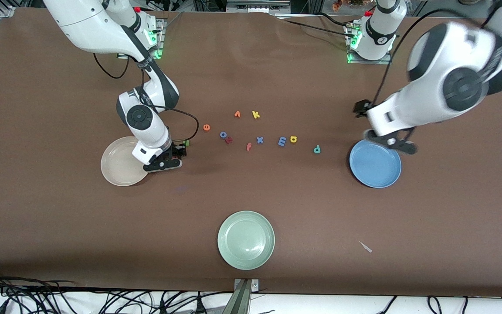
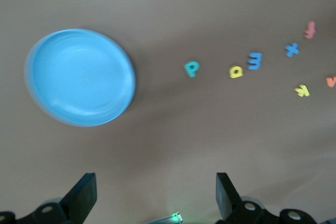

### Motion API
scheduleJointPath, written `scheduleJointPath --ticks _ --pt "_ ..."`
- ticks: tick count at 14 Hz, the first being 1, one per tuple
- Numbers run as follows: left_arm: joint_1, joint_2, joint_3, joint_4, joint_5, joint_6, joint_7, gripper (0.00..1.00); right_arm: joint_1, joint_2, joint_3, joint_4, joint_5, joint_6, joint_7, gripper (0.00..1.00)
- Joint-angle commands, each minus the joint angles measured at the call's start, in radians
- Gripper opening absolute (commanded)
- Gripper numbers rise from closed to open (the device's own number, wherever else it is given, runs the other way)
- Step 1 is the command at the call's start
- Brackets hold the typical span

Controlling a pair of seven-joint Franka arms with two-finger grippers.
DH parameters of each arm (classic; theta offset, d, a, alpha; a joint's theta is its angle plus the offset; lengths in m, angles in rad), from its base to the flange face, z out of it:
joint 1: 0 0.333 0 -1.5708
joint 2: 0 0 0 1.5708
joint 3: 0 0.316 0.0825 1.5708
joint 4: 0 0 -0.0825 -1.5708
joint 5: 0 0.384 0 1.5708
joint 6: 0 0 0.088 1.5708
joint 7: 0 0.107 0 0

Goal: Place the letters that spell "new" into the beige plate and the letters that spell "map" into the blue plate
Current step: 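Grasp the pink w with the right gripper while the left gripper reaches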

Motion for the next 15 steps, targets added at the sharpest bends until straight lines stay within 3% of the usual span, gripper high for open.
scheduleJointPath --ticks 1,5,9,12,15 --pt "-0.074 0.13 0.001 0.039 -0.025 0.041 0.15 1.0 0.005 0.009 -0.006 0.006 -0.027 -0.008 0.026 0.35" --pt "-0.18 0.211 -0.002 -0.036 0.036 0.238 0.197 1.0 0.005 -0.015 -0.004 0.017 -0.027 -0.04 0.017 0.31" --pt "-0.252 0.221 -0.003 -0.292 0.111 0.652 0.198 0.99 0.002 -0.064 -0.004 0.161 -0.025 -0.321 -0.065 0.31" --pt "-0.316 0.244 -0.003 -0.426 0.127 0.895 0.172 0.96 -0.001 -0.107 -0.02 0.169 -0.027 -0.379 -0.165 0.31" --pt "-0.333 0.248 -0.003 -0.458 0.127 0.954 0.14 0.96 -0.002 -0.172 -0.09 0.111 -0.028 -0.396 -0.286 0.31"
